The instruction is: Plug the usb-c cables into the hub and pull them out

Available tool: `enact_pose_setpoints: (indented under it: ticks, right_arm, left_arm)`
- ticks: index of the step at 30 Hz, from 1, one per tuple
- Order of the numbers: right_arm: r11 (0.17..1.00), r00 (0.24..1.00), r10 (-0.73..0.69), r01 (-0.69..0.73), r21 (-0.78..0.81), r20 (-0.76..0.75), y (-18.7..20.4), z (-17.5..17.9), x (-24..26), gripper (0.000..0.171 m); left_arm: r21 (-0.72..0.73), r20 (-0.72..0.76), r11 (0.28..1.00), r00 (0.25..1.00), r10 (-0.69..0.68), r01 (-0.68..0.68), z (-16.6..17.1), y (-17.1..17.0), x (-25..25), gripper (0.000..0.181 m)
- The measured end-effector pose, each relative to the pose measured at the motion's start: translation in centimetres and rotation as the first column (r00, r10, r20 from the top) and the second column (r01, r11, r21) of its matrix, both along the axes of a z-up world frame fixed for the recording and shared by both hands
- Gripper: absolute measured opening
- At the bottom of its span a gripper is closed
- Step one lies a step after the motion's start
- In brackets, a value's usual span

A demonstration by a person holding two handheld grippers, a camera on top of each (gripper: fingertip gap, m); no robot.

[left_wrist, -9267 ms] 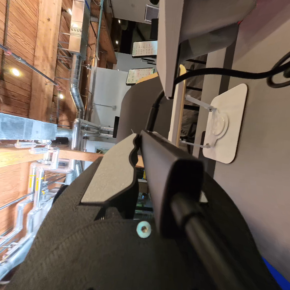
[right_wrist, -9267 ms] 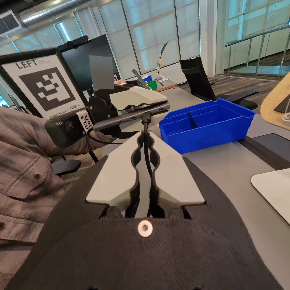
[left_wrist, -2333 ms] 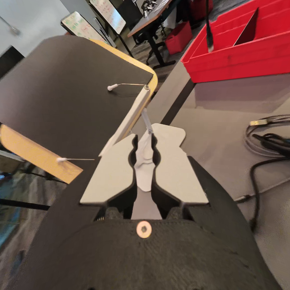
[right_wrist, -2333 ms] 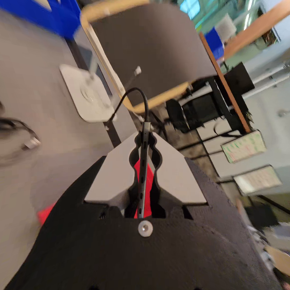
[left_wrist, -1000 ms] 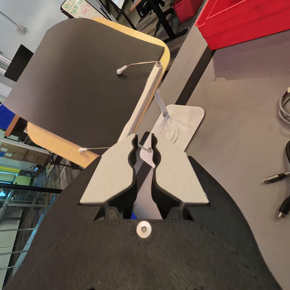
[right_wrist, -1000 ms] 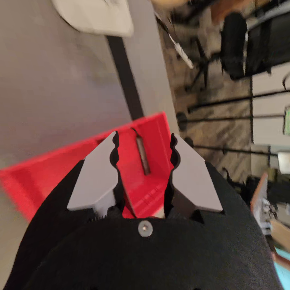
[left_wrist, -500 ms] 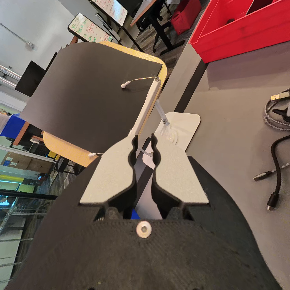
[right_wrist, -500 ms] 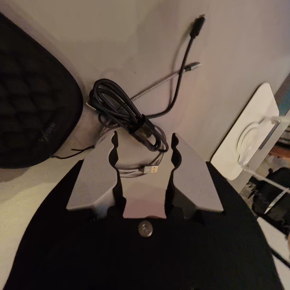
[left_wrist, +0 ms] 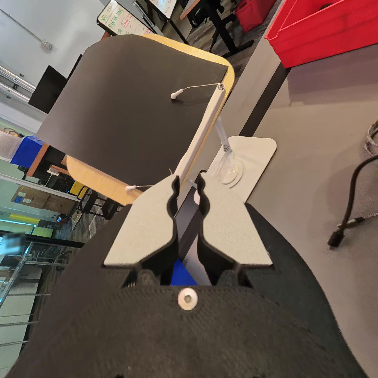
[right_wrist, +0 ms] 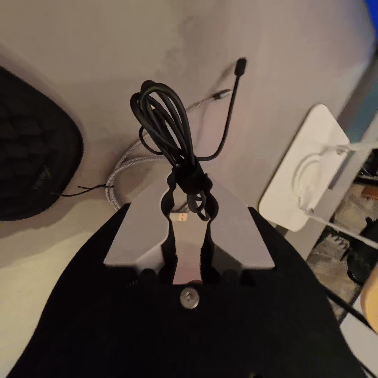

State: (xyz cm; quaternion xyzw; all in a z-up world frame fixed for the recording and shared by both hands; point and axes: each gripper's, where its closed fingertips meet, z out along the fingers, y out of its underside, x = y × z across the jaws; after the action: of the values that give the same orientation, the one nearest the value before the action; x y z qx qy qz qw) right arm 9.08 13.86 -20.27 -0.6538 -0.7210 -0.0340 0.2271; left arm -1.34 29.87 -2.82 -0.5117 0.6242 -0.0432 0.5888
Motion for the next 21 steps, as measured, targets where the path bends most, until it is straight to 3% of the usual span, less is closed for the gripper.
enact_pose_setpoints:
  ticks: [7, 13, 16, 21]
  right_arm:
    - [0.940, 0.915, -0.220, 0.292, 0.177, -0.339, 2.6, 10.4, 3.2, 0.022]
    - [0.746, 0.839, -0.512, 0.541, 0.389, -0.185, -0.2, 17.2, 15.4, 0.023]
    - [0.679, 0.756, -0.650, 0.625, 0.385, -0.081, -3.7, 17.7, 21.2, 0.023]
    - [0.622, 0.618, -0.780, 0.751, 0.221, 0.092, -8.7, 12.7, 28.1, 0.024]
  left_arm:
    - [0.005, 0.038, 1.000, 0.999, 0.026, -0.026, 1.2, 0.3, -1.0, 0.016]
    - [0.006, 0.040, 0.999, 0.998, 0.038, -0.039, 1.4, 0.6, -1.3, 0.016]
    - [0.007, 0.039, 0.999, 0.998, 0.039, -0.039, 1.3, 0.6, -1.2, 0.016]
    - [0.008, 0.030, 0.999, 0.999, 0.041, -0.041, 1.2, 0.4, -1.0, 0.016]
